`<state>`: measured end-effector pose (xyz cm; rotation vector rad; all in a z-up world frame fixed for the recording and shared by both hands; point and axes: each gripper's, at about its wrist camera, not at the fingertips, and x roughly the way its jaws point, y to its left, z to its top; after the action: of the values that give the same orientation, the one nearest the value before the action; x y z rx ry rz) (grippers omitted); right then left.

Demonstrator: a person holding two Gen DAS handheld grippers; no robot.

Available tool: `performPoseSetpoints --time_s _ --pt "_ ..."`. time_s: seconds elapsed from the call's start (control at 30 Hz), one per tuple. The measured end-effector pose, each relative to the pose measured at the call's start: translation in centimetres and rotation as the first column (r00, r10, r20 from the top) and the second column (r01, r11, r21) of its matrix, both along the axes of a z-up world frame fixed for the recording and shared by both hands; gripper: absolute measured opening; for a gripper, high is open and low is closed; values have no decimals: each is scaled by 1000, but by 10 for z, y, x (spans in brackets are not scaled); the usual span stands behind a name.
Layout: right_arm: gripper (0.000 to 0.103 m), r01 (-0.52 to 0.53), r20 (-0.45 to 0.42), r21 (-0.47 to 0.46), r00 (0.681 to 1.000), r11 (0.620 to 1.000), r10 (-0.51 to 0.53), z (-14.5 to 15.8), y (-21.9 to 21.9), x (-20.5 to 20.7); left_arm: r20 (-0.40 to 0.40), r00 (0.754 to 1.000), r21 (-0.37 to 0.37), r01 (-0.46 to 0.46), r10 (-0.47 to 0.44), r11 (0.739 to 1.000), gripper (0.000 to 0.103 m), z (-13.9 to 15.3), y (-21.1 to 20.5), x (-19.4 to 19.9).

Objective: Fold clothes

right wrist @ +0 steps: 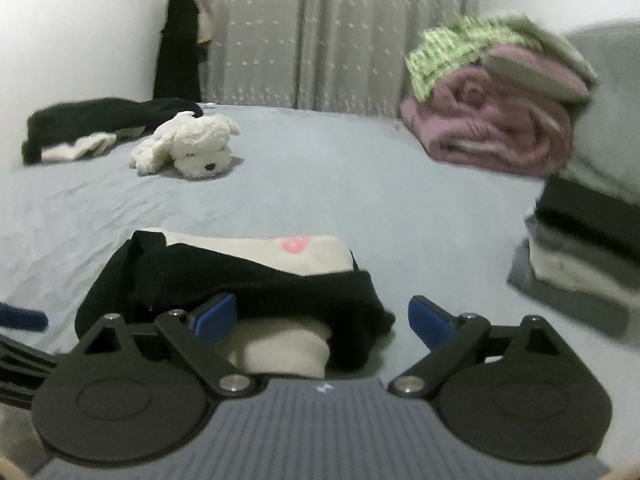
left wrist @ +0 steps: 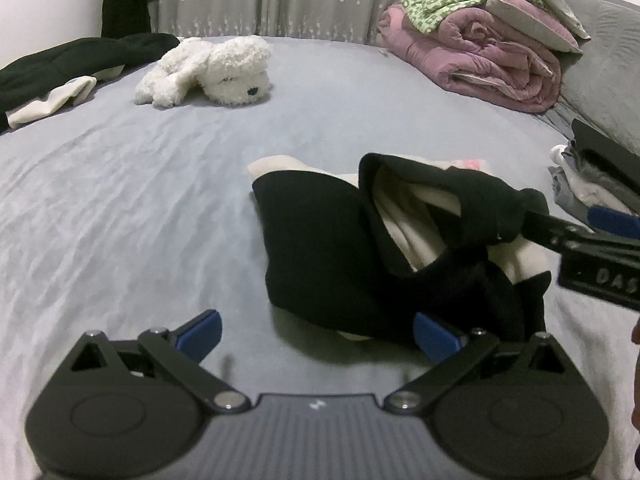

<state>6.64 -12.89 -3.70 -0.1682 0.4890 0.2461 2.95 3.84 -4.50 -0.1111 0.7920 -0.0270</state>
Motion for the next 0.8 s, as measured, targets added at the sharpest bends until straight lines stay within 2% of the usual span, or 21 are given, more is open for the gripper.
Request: performPoseSetpoints --time_s 0.13,0.3,0.4,0.47,0.63,0.7,0.8 --pt "93 -87 12 -70 996 994 88 -2 4 -5 -2 1000 -9 -2 2 1000 102 2 4 0" --pt "91 -204 2 -160 978 966 207 -6 8 -15 4 999 -21 -37 37 999 99 4 11 3" --pt "85 -241 -19 -145 970 959 241 -3 10 -22 12 997 -32 -70 70 997 99 6 19 6" --pt "81 -274 -41 -88 962 958 271 1 10 -27 14 995 -47 -95 96 994 99 7 25 8" --pt "62 -342 -135 64 928 938 347 -1 15 -31 3 989 -88 -144 145 986 98 7 35 14" --pt "55 -345 -178 85 918 935 355 -7 21 -30 -3 987 -103 -158 159 982 98 7 37 15" --pt "32 -321 -234 71 915 944 329 -18 27 -23 -5 987 -113 -162 162 980 98 7 37 17"
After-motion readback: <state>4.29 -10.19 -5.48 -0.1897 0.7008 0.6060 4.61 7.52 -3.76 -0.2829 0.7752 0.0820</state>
